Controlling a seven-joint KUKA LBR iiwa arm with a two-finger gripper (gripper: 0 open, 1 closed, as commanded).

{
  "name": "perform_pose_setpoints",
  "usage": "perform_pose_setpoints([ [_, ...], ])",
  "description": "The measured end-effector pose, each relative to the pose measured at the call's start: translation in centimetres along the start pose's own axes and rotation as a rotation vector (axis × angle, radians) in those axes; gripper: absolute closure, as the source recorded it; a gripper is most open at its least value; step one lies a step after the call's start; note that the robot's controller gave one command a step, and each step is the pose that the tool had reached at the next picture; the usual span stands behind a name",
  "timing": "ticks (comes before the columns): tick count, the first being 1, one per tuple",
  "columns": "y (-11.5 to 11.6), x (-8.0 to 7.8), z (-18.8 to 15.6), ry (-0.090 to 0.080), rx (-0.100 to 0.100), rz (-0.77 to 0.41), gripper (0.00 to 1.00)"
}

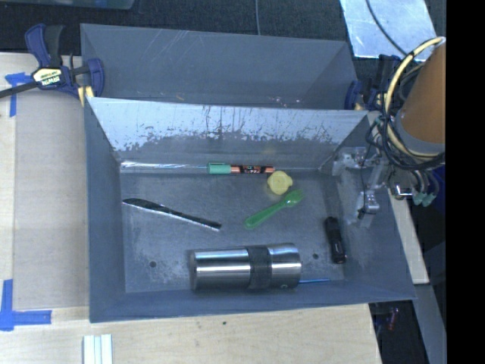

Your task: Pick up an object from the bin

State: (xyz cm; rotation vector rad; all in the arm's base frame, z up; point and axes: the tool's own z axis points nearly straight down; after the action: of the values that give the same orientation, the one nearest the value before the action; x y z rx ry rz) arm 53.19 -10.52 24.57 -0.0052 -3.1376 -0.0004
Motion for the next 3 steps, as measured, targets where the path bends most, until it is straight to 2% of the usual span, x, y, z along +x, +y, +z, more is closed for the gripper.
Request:
perform_pose_setpoints([
  [1, 0.1, -0.2, -0.4, -0.008, 0.001, -0.003, 0.00],
  [2, 4.2, -2.8, 9.1, -0.011, 0.003, -0.269, 0.00],
  [3, 6.7, -4.0, 8.4, -0.019, 0.009, -0.698, 0.00],
])
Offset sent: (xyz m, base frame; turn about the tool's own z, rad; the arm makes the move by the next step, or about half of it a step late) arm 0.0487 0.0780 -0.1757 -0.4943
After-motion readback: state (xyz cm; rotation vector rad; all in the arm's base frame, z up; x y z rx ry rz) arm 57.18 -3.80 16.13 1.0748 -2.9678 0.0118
